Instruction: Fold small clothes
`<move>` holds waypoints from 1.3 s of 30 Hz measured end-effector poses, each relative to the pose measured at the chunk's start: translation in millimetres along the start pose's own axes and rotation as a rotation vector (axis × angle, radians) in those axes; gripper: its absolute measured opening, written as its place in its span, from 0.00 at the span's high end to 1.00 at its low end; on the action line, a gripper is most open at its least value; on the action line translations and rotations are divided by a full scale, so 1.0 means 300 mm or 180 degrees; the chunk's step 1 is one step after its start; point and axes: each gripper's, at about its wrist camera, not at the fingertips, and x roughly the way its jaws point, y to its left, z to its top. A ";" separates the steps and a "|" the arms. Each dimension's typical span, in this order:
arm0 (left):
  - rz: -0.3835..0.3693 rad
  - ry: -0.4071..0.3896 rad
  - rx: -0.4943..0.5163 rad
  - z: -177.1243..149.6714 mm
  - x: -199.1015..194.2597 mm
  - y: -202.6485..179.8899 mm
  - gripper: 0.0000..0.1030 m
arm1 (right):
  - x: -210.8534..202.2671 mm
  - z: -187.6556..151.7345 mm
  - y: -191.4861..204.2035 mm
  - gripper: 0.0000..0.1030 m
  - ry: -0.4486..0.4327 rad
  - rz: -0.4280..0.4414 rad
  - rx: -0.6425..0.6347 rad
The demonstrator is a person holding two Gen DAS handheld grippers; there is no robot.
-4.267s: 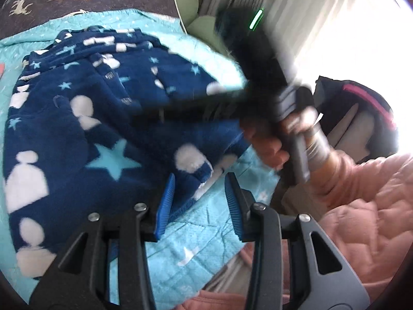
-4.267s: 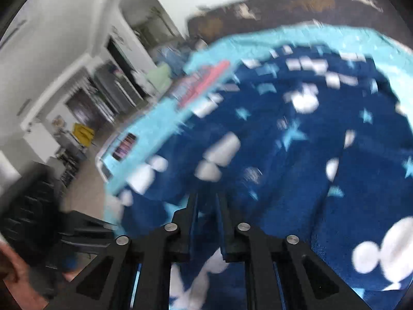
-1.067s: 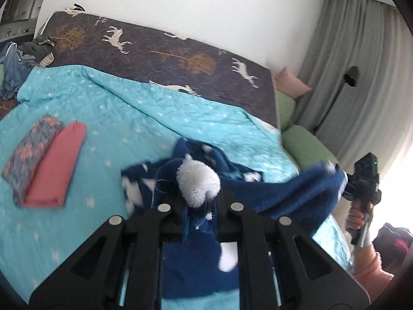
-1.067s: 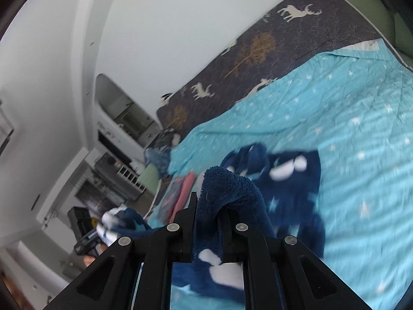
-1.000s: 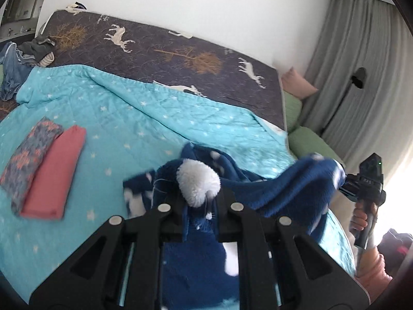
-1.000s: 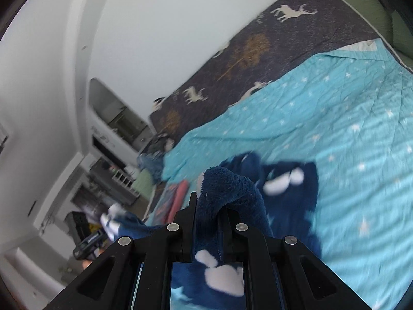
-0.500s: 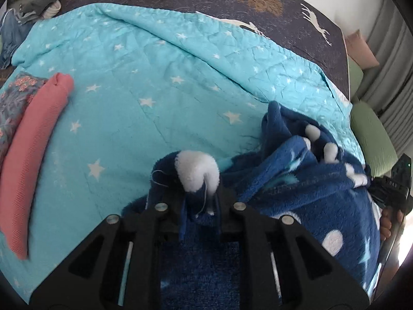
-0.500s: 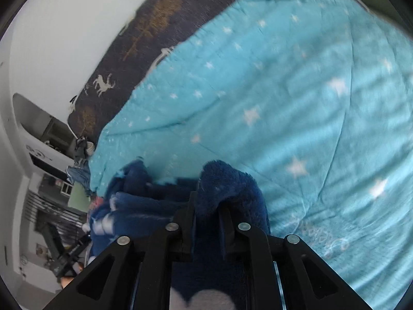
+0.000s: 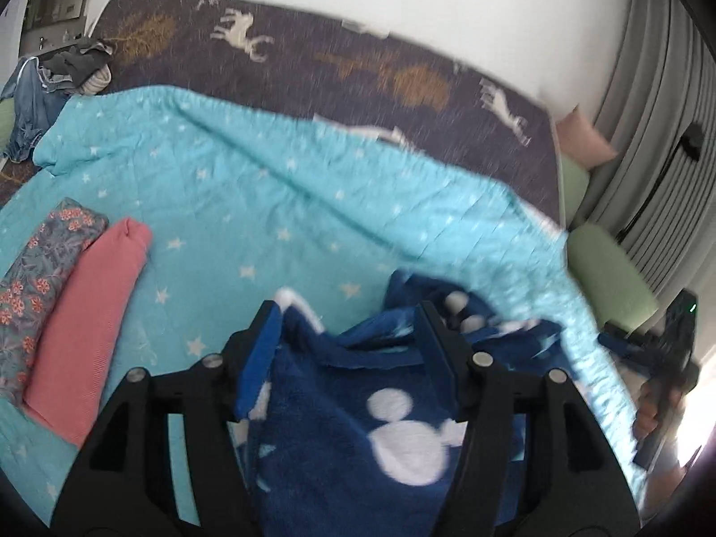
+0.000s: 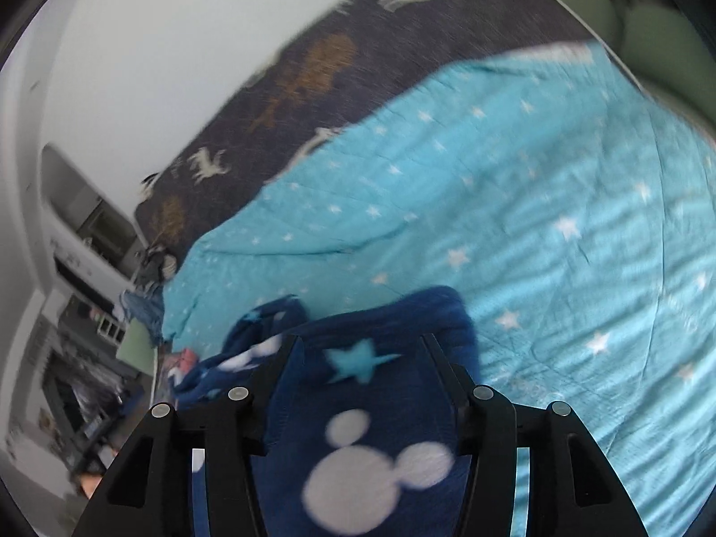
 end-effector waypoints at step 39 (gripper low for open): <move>0.0017 0.0626 0.0018 -0.444 -0.171 0.116 0.30 | -0.260 -0.415 0.024 0.49 0.0148 0.0051 -0.0684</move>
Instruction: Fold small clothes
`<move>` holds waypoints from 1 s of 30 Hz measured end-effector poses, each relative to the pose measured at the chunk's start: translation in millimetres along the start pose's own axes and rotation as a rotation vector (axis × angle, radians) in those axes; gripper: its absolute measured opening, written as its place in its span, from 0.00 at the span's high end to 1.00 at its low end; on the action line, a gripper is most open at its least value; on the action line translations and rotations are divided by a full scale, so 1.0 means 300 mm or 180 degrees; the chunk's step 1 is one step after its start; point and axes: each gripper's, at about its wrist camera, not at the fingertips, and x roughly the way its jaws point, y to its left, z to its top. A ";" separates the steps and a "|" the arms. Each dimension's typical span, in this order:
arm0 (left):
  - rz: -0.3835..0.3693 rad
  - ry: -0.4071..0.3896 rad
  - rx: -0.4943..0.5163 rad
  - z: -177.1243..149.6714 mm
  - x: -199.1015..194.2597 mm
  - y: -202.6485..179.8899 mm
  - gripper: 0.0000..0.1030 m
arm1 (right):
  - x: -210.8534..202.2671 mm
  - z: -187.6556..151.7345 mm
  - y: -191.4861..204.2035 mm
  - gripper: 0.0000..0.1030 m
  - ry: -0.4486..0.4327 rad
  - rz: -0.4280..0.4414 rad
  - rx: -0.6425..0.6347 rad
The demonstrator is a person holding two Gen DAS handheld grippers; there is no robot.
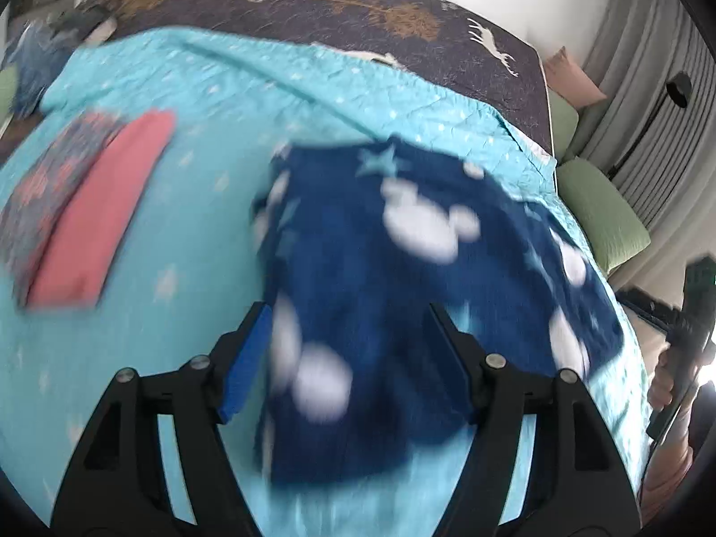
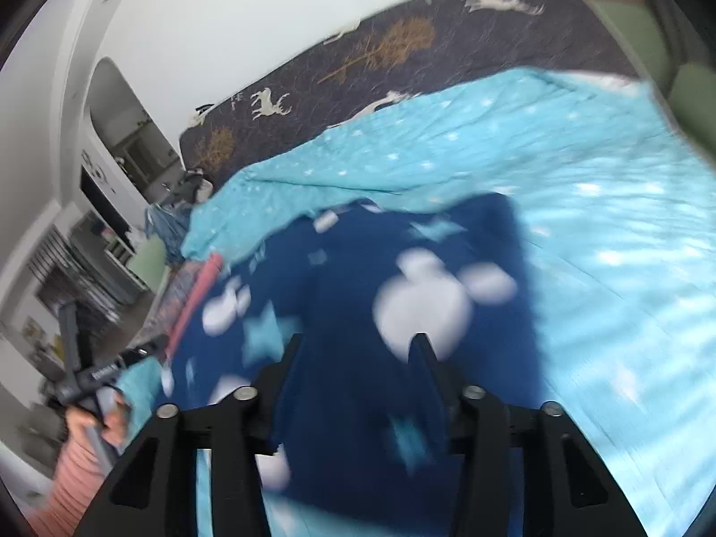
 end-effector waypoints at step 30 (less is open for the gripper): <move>-0.0901 -0.0125 -0.1355 -0.103 -0.068 0.045 0.83 | -0.052 -0.145 -0.231 0.87 -0.0122 0.0705 0.1946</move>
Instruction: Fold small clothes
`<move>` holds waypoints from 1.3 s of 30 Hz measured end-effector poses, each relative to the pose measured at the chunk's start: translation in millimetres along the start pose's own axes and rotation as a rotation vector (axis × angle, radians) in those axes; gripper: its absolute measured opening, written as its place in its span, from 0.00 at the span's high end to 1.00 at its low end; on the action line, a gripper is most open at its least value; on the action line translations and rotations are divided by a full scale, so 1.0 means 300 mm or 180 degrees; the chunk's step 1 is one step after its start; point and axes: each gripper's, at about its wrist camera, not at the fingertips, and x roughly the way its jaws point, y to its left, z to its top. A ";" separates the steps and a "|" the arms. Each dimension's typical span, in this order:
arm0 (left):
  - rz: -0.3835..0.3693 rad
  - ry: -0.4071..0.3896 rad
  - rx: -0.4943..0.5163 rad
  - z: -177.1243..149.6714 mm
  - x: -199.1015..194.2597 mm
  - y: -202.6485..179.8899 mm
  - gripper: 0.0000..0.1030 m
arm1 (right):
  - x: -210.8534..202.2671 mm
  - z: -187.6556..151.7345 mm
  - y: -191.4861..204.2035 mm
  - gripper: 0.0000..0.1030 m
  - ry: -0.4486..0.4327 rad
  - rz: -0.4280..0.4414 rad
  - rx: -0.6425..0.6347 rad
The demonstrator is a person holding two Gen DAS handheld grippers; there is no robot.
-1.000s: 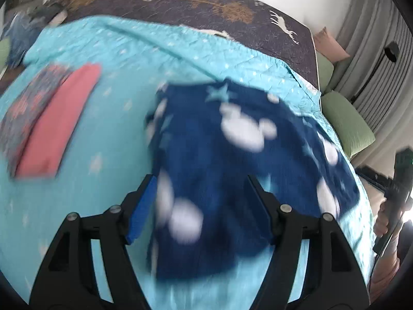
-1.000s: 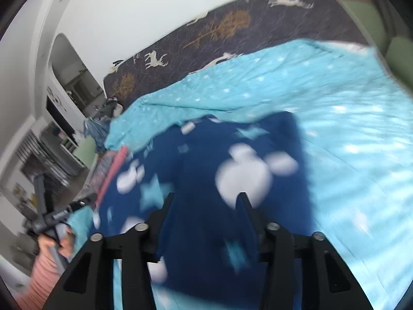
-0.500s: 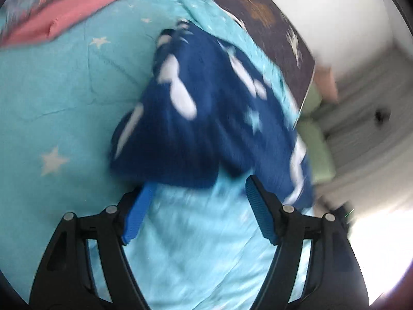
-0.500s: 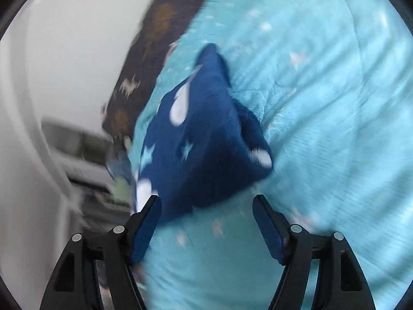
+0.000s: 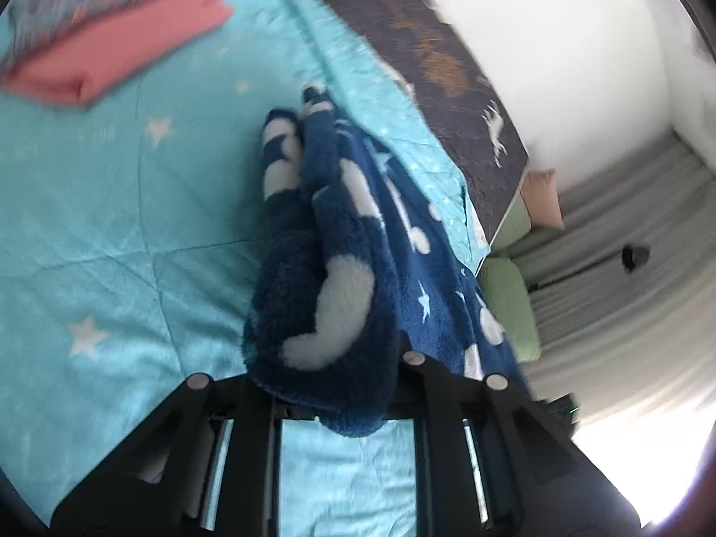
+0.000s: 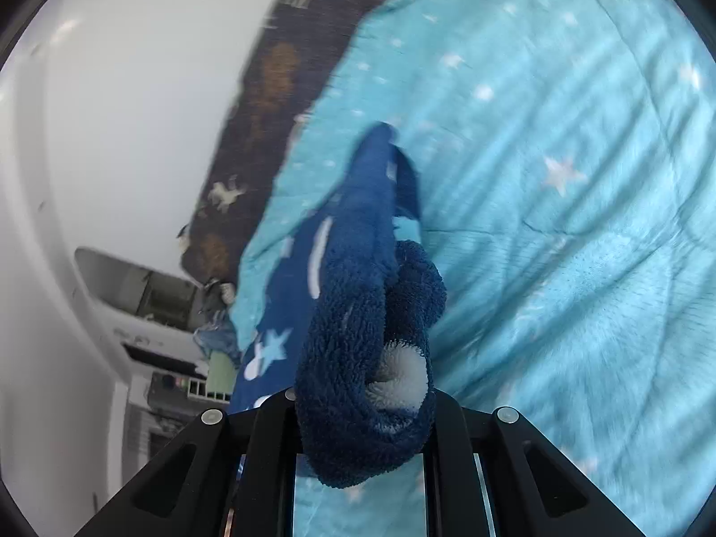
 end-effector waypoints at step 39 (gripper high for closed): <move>0.0774 0.0051 0.0871 -0.594 -0.365 0.022 0.67 | -0.410 -0.650 0.301 0.50 -0.0114 -0.1030 -0.1995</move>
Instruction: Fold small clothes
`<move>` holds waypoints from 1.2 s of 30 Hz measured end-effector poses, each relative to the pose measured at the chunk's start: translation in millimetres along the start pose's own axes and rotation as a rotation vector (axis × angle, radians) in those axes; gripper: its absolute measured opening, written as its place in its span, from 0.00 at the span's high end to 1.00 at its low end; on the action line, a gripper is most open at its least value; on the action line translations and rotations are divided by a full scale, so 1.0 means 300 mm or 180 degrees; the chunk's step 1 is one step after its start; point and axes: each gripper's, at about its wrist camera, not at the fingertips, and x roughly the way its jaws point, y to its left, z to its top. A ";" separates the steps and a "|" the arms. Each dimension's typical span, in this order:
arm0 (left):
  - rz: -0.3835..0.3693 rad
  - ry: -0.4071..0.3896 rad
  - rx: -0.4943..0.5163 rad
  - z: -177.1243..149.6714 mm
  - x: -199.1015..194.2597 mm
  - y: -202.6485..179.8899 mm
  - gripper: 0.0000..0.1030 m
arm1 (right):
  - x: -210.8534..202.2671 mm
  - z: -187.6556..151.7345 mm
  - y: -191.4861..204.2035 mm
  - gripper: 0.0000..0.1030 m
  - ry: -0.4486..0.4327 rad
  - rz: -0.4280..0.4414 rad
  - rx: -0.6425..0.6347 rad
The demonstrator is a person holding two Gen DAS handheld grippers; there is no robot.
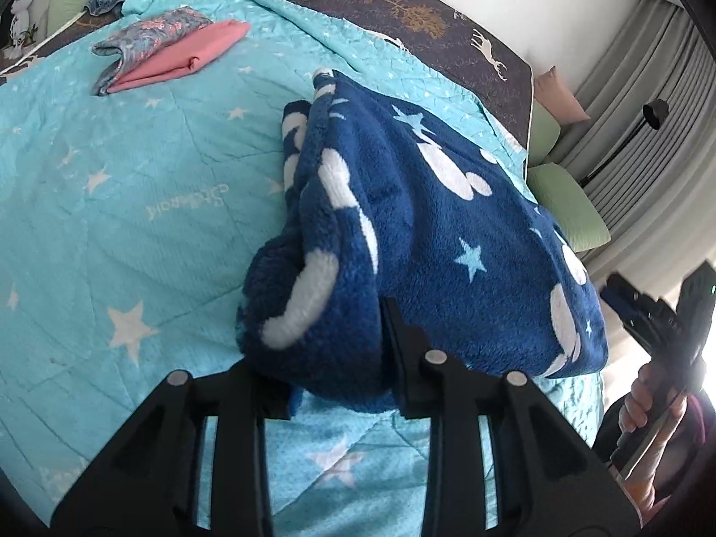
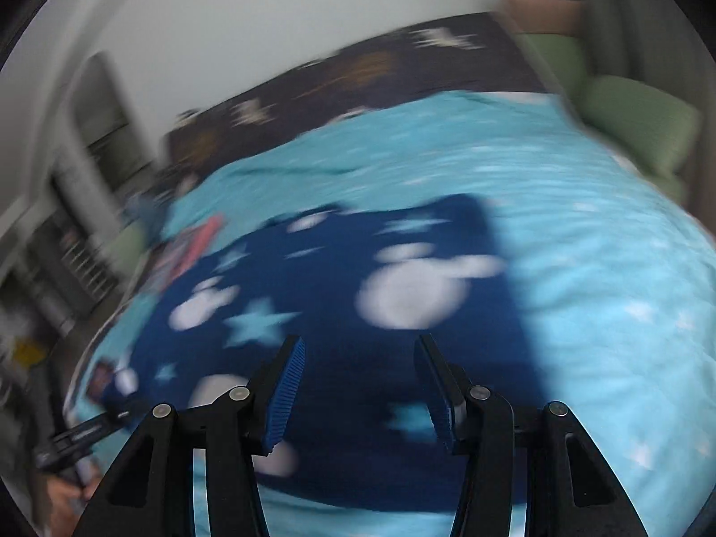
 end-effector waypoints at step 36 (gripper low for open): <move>-0.0050 -0.0069 0.0226 -0.009 -0.017 -0.021 0.68 | 0.233 0.055 0.236 0.55 0.0483 0.0468 -0.0450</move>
